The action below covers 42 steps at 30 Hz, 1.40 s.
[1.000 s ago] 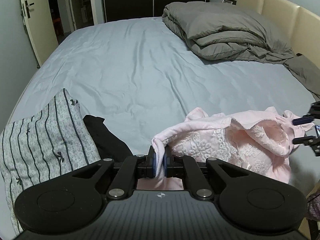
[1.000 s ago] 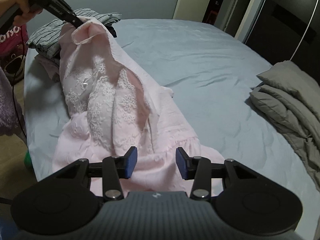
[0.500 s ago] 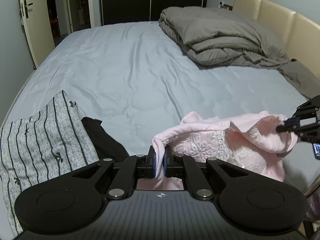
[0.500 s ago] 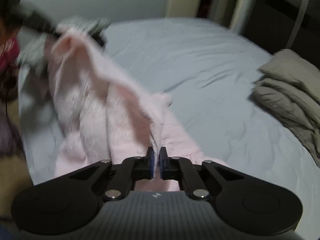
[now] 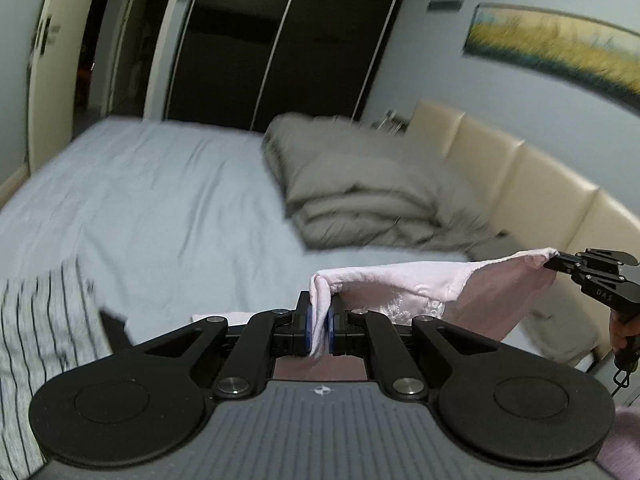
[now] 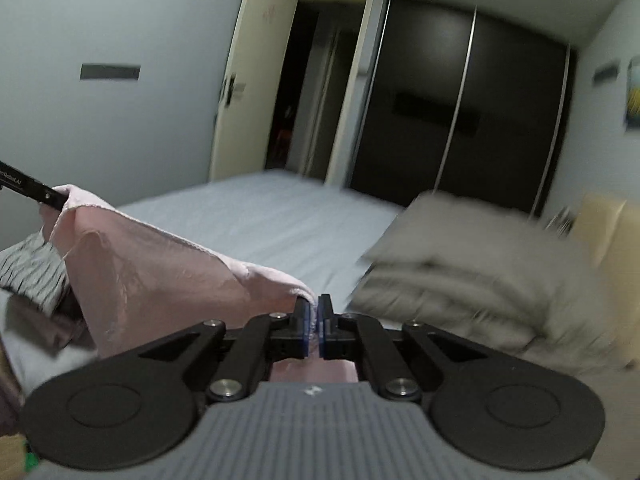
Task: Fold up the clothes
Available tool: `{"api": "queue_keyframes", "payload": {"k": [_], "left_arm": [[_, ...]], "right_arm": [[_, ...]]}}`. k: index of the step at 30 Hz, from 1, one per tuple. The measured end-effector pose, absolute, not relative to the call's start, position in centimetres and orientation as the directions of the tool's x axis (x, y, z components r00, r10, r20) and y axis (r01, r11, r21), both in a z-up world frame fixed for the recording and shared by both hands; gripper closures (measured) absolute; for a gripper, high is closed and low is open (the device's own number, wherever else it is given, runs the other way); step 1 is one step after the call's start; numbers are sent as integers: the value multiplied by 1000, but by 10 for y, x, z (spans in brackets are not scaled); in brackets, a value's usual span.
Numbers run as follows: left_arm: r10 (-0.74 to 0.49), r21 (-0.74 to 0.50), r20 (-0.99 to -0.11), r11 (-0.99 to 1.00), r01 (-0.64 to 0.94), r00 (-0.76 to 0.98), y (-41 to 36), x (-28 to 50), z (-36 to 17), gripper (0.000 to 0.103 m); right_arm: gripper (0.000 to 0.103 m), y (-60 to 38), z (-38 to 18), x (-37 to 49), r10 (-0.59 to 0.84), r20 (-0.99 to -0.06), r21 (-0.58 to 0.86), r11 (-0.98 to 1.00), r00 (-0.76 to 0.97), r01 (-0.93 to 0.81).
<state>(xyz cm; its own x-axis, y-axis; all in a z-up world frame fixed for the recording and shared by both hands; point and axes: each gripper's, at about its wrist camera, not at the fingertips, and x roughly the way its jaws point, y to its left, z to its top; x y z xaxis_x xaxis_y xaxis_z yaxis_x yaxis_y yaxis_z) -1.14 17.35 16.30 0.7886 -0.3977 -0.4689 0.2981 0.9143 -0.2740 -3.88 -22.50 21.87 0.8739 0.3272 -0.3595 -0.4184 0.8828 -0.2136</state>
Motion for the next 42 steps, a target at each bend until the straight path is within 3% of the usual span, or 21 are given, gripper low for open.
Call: {"api": "queue_keyframes", "payload": {"k": [9,12,16,20,28,30,32,39,40,41,42], "left_arm": [[-417,-107,-247,909,403,875,143,-79,313,98],[-456,-86,-220,890,449,862,140,-93,343,98],[-525,-95,-269,849,520,807,136,-95,355,98],[-574,-156,-326,816,556,751,137,-83,320,97],[-624,-288,-376,782,553,685,159,-63,238,94],[-627,-291,-377,779,556,681,165,-63,229,91],[-630,-303,-373,777,552,681,170,-61,221,79],[-633,-214,-379,770,602,675,147,-60,202,76],[-633,-200,-380,768,609,674,143,-60,200,66],[-634,-185,-382,766,616,673,140,-60,197,46],[-634,-171,-383,763,623,672,136,-60,194,41]], "right_arm": [[99,-236,356,-108,220,-45,-313,923,975,-223],[99,-243,387,-123,187,24,-316,934,982,-170],[99,-249,413,-129,159,67,-291,947,985,-134],[98,-249,418,-128,165,61,-277,950,984,-142],[99,-227,394,-120,204,-32,-318,926,978,-203],[99,-225,389,-118,208,-54,-321,923,977,-214],[99,-224,384,-117,212,-69,-318,922,975,-223],[99,-217,377,-117,222,-99,-333,911,970,-242],[99,-215,378,-115,221,-103,-338,909,970,-243],[99,-214,380,-112,220,-107,-342,908,970,-244],[99,-212,382,-110,219,-111,-346,906,969,-244]]}}
